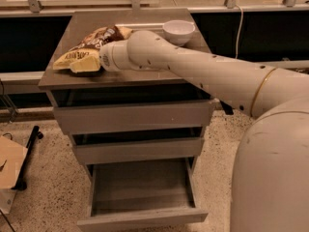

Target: Place brown chip bag into bottom drawer

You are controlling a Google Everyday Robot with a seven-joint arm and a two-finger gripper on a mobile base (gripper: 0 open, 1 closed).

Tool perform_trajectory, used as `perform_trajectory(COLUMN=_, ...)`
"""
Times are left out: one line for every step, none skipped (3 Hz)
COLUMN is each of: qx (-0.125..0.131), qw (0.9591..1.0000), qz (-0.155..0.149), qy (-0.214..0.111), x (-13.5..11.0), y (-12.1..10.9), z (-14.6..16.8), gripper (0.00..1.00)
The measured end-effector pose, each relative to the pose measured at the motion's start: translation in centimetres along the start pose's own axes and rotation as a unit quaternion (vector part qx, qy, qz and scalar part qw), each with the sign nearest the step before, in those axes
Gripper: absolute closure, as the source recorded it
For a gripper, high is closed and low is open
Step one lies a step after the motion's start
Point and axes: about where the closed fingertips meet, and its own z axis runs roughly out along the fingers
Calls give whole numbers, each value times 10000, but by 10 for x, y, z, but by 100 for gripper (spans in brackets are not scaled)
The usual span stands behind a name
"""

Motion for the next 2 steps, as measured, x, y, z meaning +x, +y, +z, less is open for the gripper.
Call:
perform_trajectory(qx=337, qw=9993, qz=61, qy=-117, x=-4, y=-16, z=-8, gripper=41)
perform_trajectory(qx=490, qw=9985, qz=119, qy=-211, x=-6, y=-23, z=-14, gripper=64)
